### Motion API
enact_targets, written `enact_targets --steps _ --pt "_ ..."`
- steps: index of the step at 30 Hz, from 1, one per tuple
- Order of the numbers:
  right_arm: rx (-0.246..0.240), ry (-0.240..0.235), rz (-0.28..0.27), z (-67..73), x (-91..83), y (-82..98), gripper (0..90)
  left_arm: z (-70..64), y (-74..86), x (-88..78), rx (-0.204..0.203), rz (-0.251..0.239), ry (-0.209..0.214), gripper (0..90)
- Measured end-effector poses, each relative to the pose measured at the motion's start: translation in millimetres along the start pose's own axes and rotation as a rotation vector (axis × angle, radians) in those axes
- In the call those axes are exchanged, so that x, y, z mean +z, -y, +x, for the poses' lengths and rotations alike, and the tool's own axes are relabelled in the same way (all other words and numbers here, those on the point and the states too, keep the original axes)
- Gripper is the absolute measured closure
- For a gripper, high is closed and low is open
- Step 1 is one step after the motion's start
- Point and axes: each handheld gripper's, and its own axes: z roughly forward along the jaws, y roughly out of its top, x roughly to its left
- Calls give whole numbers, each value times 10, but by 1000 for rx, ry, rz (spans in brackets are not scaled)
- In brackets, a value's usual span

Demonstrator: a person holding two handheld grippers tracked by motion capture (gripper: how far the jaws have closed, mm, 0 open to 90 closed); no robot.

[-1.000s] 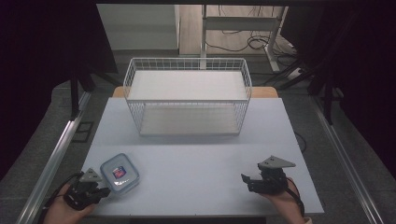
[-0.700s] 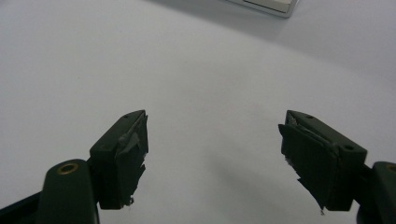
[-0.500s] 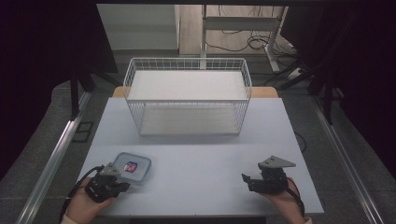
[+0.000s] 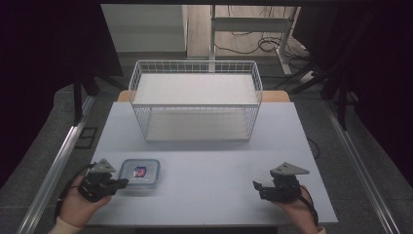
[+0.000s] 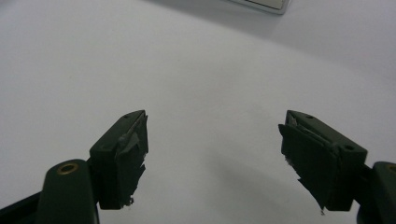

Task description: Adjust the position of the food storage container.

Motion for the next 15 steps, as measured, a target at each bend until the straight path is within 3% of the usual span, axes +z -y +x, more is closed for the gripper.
enact_targets --steps 1,4,6,9,15 --pt "0 0 0 3 0 0 233 0 0 0 0 0 0 900" --pt "0 -1 2 9 2 -2 233 218 27 -88 -61 -22 -49 900" --pt "0 0 3 10 3 -2 233 346 59 -109 -103 -42 -56 900" --pt "1 0 4 4 8 1 232 452 100 -68 -130 -34 -66 900" --pt "-1 -1 8 7 16 4 232 507 109 108 -142 1 -51 899"
